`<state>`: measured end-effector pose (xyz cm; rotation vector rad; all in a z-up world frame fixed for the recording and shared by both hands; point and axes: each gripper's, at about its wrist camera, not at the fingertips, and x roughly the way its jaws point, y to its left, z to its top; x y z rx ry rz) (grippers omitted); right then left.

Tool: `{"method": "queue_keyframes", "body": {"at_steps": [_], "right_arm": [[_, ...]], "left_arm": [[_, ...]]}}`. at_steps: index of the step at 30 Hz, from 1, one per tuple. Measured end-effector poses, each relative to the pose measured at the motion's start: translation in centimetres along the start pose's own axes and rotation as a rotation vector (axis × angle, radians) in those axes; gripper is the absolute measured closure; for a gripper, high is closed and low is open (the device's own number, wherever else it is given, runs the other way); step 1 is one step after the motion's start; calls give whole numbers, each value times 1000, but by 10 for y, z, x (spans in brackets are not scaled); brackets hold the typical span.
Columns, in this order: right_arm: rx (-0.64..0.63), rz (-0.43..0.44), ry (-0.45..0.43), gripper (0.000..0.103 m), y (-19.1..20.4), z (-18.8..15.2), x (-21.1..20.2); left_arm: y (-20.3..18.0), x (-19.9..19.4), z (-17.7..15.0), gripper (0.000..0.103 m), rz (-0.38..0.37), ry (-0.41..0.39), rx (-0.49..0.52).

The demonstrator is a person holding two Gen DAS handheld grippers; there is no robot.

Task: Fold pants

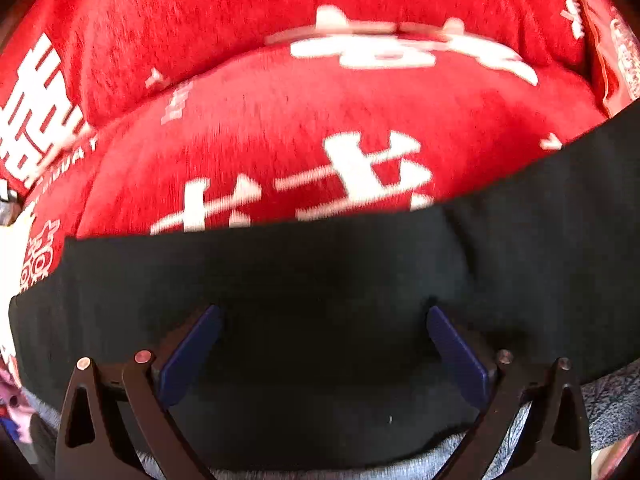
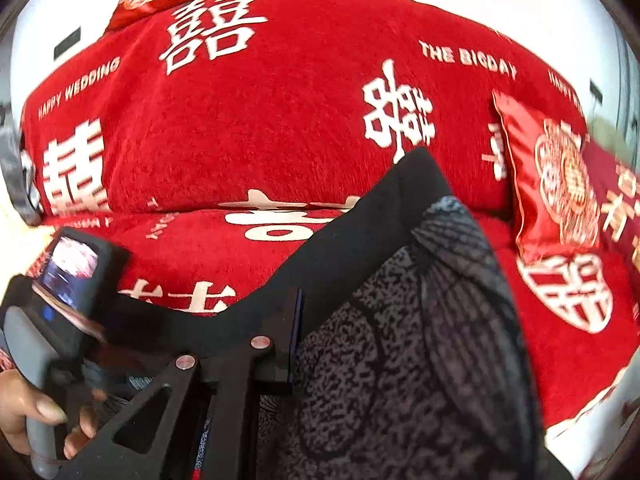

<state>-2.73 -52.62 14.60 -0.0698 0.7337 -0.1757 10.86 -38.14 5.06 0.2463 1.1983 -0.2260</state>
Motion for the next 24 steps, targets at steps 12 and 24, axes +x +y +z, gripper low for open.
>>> {"method": "queue_keyframes", "body": {"at_steps": [12,24], "right_arm": [[-198,-132,-50,89,88,10,-23],[-857,-245,-65,88,288,-77,37]], "left_arm": [[128,-29,1,0,-170,18,-178],[289,-44,-26,0,-129,-4,-464]]}}
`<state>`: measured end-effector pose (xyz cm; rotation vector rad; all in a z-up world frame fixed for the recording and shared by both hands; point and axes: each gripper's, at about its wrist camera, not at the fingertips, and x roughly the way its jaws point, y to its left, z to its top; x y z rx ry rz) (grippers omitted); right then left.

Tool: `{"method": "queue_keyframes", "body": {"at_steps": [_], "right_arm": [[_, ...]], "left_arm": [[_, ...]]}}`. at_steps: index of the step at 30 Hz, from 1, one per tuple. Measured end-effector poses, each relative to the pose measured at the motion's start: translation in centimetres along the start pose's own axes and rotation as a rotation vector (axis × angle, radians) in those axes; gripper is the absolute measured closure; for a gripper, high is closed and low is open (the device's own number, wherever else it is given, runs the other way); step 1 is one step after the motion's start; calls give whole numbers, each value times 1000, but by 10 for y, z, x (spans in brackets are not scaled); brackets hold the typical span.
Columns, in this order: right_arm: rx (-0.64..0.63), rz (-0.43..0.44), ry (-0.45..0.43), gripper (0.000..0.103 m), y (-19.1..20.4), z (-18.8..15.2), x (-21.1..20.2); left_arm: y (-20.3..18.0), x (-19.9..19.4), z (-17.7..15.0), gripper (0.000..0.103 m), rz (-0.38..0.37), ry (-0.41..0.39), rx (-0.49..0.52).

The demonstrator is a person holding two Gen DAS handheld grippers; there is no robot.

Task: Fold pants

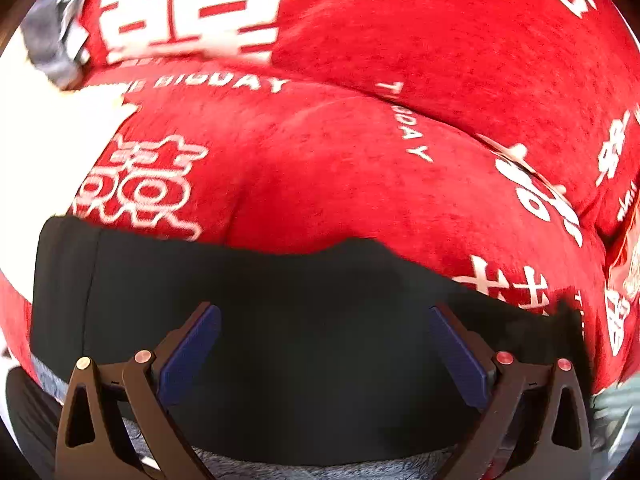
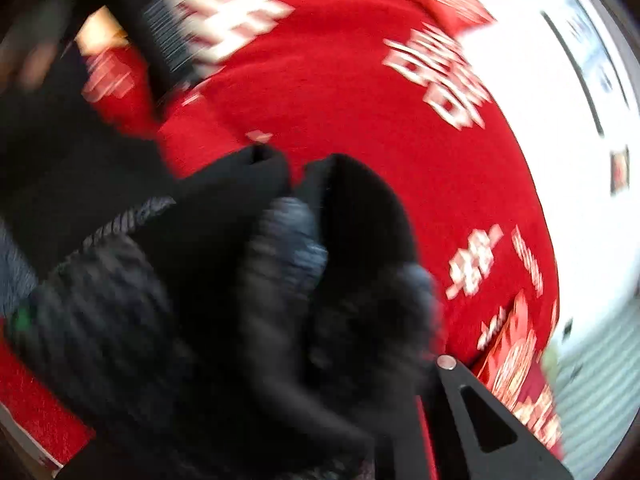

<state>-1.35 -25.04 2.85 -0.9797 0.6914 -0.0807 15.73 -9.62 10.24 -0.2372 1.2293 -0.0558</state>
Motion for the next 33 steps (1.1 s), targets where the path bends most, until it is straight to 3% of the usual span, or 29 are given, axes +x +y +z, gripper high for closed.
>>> {"method": "queue_keyframes", "body": {"at_steps": [4,7,8,9,10,11,12,13,16,20,22,24,27,29,31,33], "right_arm": [[-165,-6,38,88,46,-4,9],[-213,-45,44,85,54,-8,7],[-223,-39,50,83,54,-7,4],[-230,-27,54,72,52,-7,2],[-234,-8,50,50,48,-5,-3],[-232,-5,37,38,45,-6,-10],[-223,2,20,20,39,-6,-20],[-202,38,11,17,33,-7,-30],[-65,174,39,17,7,-8,-47],[201,501,79,17,-44,-22,-62],[338,603,88,17,-73,-34,-63],[488,666,80,17,-108,-50,-61],[643,648,88,15,-143,-75,-48],[695,663,154,15,-150,-94,-29],[753,751,217,15,-142,-113,-3],[791,812,334,16,-129,-131,29]], "left_arm": [[-9,3,-9,0,-48,35,23],[-37,12,-17,0,-110,85,113],[-47,17,-21,0,-94,94,150],[-51,19,-22,0,-82,95,167],[-56,24,-24,0,-52,100,197],[-57,26,-25,0,-38,103,205],[-56,27,-24,0,-31,105,205],[-55,28,-24,0,-33,104,197],[-48,28,-25,0,-32,111,174],[-52,15,-32,0,-42,99,205],[-60,9,-38,0,-38,87,232],[-68,6,-44,0,-48,92,245],[-86,4,-62,0,-57,101,290],[-102,4,-78,0,-44,96,344],[-111,10,-88,0,-21,106,394],[-110,24,-92,0,35,134,403]]}}
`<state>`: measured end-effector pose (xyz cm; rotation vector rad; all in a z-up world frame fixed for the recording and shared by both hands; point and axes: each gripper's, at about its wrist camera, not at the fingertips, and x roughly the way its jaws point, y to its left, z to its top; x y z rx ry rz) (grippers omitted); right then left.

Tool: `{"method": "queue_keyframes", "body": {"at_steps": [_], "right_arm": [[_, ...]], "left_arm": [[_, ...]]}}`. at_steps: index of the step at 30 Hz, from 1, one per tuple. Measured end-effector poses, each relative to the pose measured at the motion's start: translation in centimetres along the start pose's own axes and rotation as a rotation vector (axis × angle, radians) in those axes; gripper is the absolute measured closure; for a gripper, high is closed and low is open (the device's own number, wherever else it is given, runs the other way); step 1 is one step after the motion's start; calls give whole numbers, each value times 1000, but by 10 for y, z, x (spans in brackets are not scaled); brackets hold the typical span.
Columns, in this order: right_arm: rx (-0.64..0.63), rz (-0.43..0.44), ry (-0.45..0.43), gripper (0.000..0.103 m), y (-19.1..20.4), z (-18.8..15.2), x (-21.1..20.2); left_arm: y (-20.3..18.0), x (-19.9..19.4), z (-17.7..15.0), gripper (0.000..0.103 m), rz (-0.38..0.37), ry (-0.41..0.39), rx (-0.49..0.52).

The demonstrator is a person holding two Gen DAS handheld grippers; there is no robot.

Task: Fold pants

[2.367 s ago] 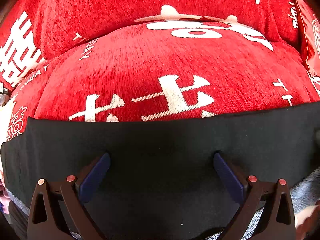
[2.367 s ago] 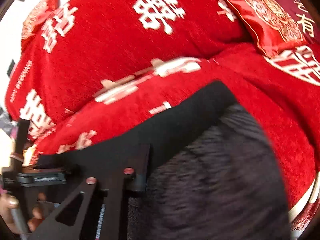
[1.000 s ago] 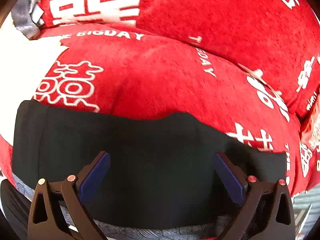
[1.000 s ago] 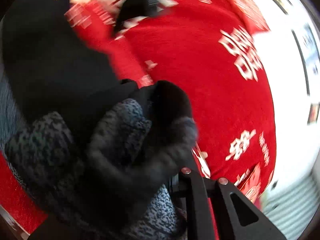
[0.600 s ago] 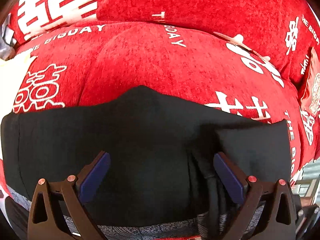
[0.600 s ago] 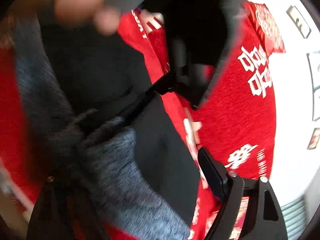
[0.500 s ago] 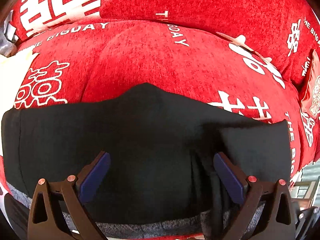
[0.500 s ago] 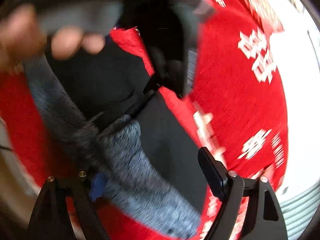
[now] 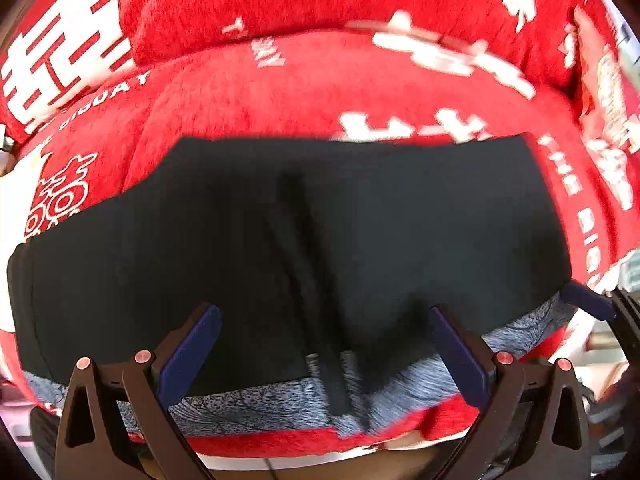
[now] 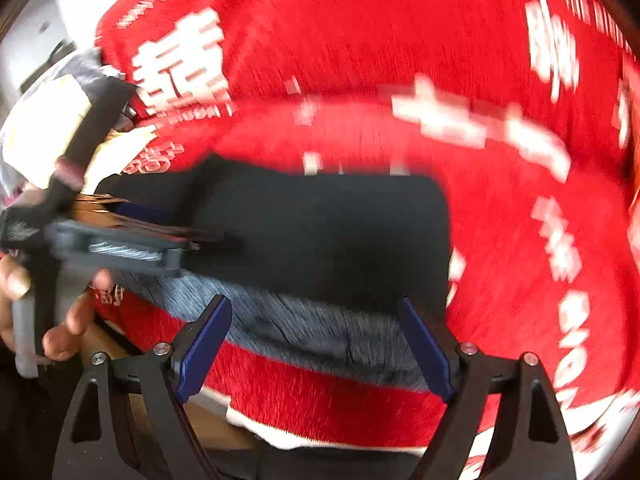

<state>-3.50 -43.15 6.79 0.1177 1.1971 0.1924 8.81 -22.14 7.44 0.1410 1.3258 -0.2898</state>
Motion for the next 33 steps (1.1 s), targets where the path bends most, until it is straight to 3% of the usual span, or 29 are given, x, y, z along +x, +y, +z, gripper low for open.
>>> {"method": "queue_keyframes", "body": {"at_steps": [1,4,6,8,12,16,19,28,31,33], "right_arm": [[22,-4,31,17,-6,-3,9],[37,42,-26,16,-11,-6,-8],[36,50,-73,16,-11,-4,-22],[14,2,-97,16,-13,3,-27],[-65,-27,-26,16,0,27,2],[-120,-160,2,15,3,58,31],[-72,-152,27,7,-8,86,47],[-121,-174,79,0,-8,97,68],[-65,-170,117,0,-13,108,67],[-32,-194,88,0,-12,114,55]], "left_arm": [[2,6,-1,0,-5,18,-7],[15,13,-3,0,-75,39,-72],[15,13,-3,0,-70,37,-71],[11,13,-3,0,-49,25,-70],[11,12,-4,0,-44,18,-74],[13,12,-6,0,-41,15,-74],[13,14,-5,0,-42,12,-82],[12,15,-5,0,-29,-4,-82],[18,11,-4,0,-56,12,-106],[23,5,-7,0,-57,7,-129]]}}
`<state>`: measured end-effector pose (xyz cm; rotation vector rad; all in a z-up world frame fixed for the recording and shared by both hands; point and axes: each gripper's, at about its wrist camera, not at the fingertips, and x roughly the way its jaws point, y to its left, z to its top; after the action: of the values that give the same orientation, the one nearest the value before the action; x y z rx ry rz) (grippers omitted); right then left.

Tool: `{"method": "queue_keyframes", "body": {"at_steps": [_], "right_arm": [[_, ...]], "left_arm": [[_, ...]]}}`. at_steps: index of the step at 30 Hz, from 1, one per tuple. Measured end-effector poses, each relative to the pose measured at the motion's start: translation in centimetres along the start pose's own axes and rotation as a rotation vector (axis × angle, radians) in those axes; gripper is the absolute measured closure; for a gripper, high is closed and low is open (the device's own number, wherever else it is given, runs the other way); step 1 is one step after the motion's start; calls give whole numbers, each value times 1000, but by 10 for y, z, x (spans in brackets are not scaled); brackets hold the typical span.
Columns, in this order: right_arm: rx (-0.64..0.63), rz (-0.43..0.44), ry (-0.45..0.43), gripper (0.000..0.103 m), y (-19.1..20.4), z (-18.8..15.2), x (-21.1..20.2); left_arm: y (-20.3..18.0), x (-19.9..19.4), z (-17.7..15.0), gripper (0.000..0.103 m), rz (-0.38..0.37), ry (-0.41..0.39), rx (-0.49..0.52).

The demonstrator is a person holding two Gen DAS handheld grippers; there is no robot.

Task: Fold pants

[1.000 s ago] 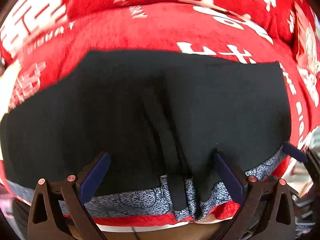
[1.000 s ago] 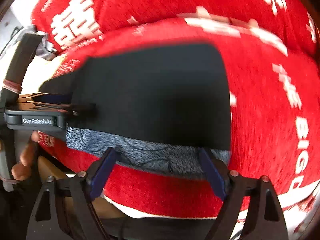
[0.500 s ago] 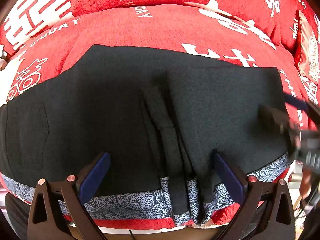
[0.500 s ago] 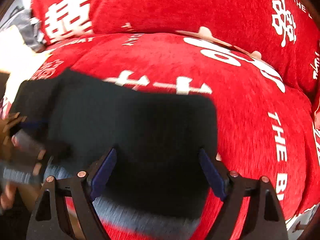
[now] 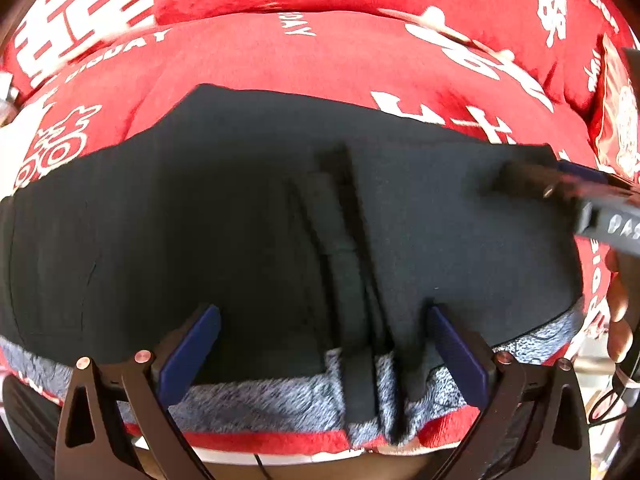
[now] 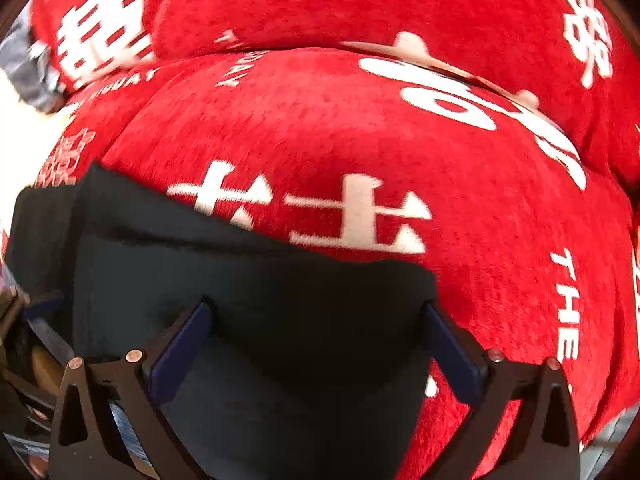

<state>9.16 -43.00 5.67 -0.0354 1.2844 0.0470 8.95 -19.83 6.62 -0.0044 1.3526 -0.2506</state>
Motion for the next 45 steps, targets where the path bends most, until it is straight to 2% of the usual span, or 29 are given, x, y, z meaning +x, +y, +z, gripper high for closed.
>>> {"method": "queue_keyframes", "body": {"at_steps": [1,3,6,9,12,15,17,21,24,27,31,34,38,41,42,43,45], "right_arm": [[3,-8,-44,0,3,0,-12],[-1,5,-75,0,10,-6,-24],[-25,6,-49,0,22,-22,-23],[-20,-70,-20,0,23,-54,-20],[-13,-113,-24,0,24,-85,-26],[5,-112,-60,0,26,-107,-38],[32,-75,-71,0,29,-113,-39],[-1,-104,-85,0,46,-111,-36],[-41,-60,-112,0,68,-102,-38],[-144,-80,-85,0,99,-90,-20],[-161,-124,-87,0,119,-74,-11],[-148,-71,-147,0,130,-68,-28],[-168,1,-132,0,153,-69,-21],[-262,-30,-53,0,177,-74,11],[-299,-68,-71,0,184,-74,14],[-325,-73,-92,0,190,-72,11],[-353,-14,-77,0,202,-60,5]], "left_arm": [[2,-5,-2,0,6,-16,-6],[5,-11,-4,0,5,-32,1],[10,-10,-7,0,5,-12,5],[17,-9,-11,0,-20,8,-9],[21,-17,-15,0,-37,-9,-15],[25,-23,-18,0,-29,-26,-6],[27,-20,-20,0,-5,-23,-10],[45,-27,-19,0,-21,-29,-41],[70,-41,-18,0,22,-75,-74],[103,-43,-17,0,78,-73,-122],[139,-40,-24,0,99,-51,-198],[156,-43,-34,0,105,-58,-223],[177,-37,-40,0,134,-53,-252],[191,-26,-40,0,152,-26,-283],[195,-24,-41,0,164,-14,-291],[202,-26,-43,0,134,-19,-305],[208,-36,-44,0,115,-49,-320]]}}
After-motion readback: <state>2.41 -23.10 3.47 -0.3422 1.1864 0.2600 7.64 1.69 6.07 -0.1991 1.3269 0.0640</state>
